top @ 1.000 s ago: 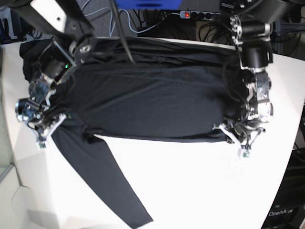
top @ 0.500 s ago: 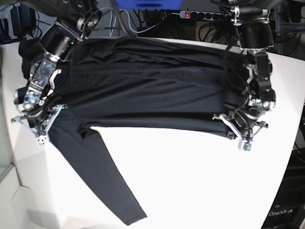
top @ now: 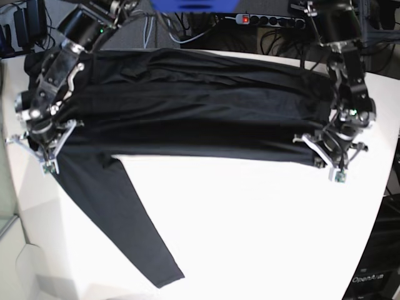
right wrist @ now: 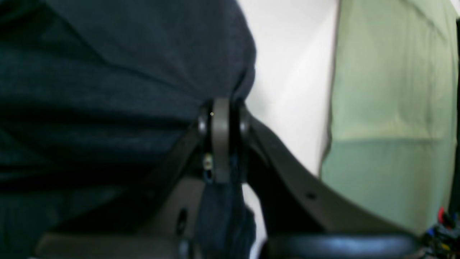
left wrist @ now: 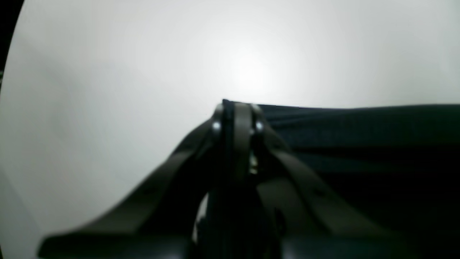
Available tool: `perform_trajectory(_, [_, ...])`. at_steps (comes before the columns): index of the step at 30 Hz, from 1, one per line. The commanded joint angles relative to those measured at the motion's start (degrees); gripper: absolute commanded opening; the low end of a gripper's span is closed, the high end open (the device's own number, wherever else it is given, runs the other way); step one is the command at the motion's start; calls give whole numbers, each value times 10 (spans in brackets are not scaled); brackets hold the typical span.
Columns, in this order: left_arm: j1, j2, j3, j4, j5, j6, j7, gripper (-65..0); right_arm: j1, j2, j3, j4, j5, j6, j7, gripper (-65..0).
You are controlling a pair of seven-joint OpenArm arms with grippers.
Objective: Fold the T-shirt properly
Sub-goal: 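Lift the side edges and fold them toward the shoulder edge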
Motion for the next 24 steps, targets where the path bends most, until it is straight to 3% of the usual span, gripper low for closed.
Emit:
perform_trajectory(1, [-8, -7, -3, 22, -2, 5, -17, -632, 11, 6, 0, 20, -1, -4, 11, -643])
perform_trajectory(12, [70, -5, -3, 107, -3, 5, -17, -632, -61, -3, 0, 90, 1, -4, 15, -643])
perform_trajectory(24, [134, 21, -44, 160, -3, 4, -18, -632, -115, -21, 3, 107, 1, -4, 15, -644])
